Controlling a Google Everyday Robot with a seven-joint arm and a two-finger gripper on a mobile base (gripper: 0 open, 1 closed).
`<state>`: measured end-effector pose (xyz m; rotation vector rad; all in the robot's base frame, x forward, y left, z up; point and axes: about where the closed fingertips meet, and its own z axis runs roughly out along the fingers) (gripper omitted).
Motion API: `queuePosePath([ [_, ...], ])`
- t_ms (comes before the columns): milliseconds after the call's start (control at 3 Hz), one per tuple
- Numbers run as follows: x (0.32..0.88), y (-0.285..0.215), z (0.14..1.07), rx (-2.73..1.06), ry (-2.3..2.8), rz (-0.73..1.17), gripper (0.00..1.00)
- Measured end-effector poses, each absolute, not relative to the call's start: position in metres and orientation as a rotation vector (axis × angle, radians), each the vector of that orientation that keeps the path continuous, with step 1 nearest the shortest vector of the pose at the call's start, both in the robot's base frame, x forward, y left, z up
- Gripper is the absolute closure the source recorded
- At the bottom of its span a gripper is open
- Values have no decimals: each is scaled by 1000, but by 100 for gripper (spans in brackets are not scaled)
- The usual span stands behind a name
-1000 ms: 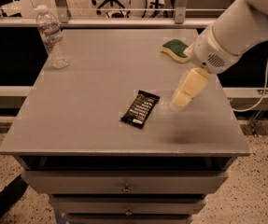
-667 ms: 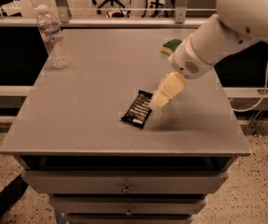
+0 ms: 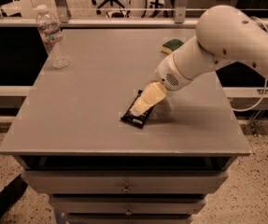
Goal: Move rxbar chocolate near water bottle
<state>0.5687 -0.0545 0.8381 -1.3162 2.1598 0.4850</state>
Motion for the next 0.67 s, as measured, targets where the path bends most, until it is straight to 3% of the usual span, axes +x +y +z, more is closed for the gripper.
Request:
queuePosePath([
  [667, 542, -40, 843, -1295, 2132, 538, 0],
])
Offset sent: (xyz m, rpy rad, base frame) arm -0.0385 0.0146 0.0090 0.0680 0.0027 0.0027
